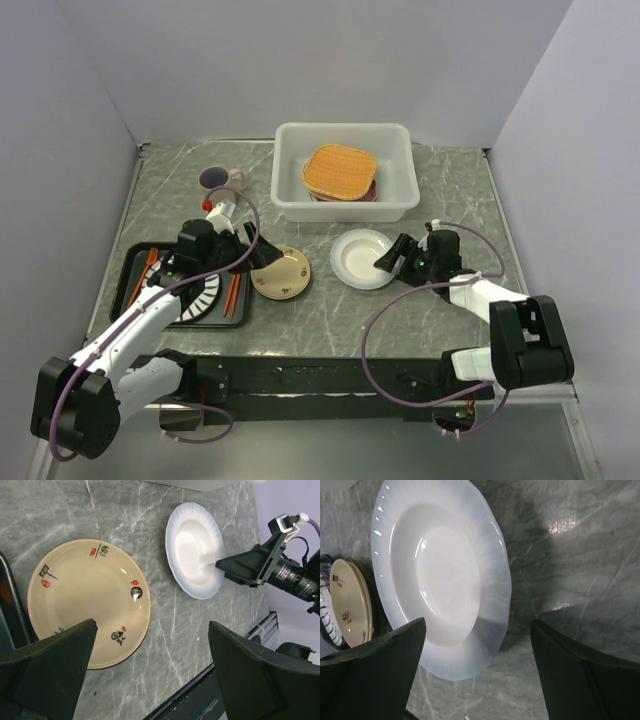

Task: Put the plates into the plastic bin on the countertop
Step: Pick up the plate at the center of the board.

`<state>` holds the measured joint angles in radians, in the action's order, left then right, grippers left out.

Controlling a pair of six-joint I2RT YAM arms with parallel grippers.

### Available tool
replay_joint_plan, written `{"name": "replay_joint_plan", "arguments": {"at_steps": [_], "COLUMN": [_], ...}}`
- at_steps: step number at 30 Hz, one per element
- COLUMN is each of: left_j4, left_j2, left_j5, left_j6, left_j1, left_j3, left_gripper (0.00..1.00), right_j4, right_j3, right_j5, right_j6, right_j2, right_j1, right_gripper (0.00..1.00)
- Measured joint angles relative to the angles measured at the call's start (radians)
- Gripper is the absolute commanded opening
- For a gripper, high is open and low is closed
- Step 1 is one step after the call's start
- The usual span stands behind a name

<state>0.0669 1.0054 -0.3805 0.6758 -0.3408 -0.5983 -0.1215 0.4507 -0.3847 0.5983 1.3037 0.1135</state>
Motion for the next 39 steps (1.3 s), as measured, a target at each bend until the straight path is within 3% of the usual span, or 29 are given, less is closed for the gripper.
{"name": "replay_joint_plan", "arguments": {"at_steps": [9, 15, 19, 20, 23, 26, 29, 39], "left_j4": [0.0, 0.0, 0.0, 0.0, 0.0, 0.0, 0.001, 0.0], "left_j2": [0.0, 0.001, 0.001, 0.002, 0.006, 0.007, 0.007, 0.007], "left_j5": [0.0, 0.0, 0.001, 0.001, 0.001, 0.001, 0.002, 0.002], "left_j6": [0.0, 0.0, 0.0, 0.0, 0.0, 0.0, 0.0, 0.0], "left_j1": [0.0, 0.0, 0.0, 0.0, 0.0, 0.0, -0.001, -0.001], "left_j3": [0.0, 0.0, 0.0, 0.0, 0.0, 0.0, 0.0, 0.0], "left_gripper": [0.99, 0.99, 0.99, 0.99, 0.99, 0.99, 0.99, 0.99], "right_j4": [-0.154, -0.233, -0.288, -0.298, -0.322, -0.358, -0.364, -0.338], "right_j3": [-0.018, -0.027, -0.036, -0.04, -0.056, -0.064, -0.067, -0.074], "right_j5": [-0.113, -0.159, -0.185, -0.188, -0.198, -0.233, -0.242, -0.241], "right_j6": [0.051, 0.082, 0.106, 0.113, 0.126, 0.17, 0.178, 0.167], "right_j2": [0.091, 0.142, 0.184, 0.192, 0.219, 0.235, 0.235, 0.212], "right_j1": [-0.021, -0.023, -0.023, -0.023, -0.027, -0.033, -0.032, -0.032], "right_gripper": [0.84, 0.72, 0.55, 0.39, 0.18, 0.05, 0.0, 0.0]}}
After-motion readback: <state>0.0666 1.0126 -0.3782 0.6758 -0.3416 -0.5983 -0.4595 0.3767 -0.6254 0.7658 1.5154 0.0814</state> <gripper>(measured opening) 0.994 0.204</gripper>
